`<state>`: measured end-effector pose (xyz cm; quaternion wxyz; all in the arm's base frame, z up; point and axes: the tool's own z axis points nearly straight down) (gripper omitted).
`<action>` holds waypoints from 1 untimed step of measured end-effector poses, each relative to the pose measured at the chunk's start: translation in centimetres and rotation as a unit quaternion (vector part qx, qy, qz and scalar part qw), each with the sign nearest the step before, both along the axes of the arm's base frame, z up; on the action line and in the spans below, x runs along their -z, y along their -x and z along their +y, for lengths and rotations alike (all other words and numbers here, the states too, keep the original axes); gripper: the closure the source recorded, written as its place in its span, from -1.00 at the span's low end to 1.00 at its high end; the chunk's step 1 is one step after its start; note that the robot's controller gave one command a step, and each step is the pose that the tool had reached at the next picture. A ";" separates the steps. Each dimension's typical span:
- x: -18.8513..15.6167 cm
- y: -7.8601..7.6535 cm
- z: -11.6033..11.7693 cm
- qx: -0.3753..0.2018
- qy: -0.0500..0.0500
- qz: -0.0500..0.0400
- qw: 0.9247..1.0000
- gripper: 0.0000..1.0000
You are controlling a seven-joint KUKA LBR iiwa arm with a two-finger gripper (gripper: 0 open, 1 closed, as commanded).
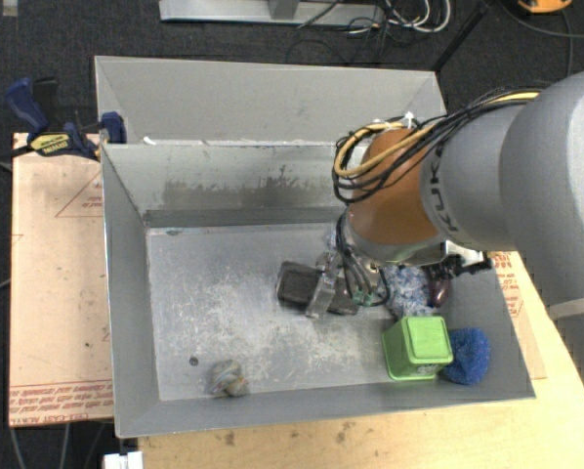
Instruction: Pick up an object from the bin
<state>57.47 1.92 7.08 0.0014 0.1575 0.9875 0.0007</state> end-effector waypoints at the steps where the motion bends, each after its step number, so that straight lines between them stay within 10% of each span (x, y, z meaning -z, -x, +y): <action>1: 0.0 0.0 0.0 0.000 0.000 0.000 1.000 1.00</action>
Offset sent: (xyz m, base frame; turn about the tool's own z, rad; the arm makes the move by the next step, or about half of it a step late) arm -0.0001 -0.0001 0.0589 0.0000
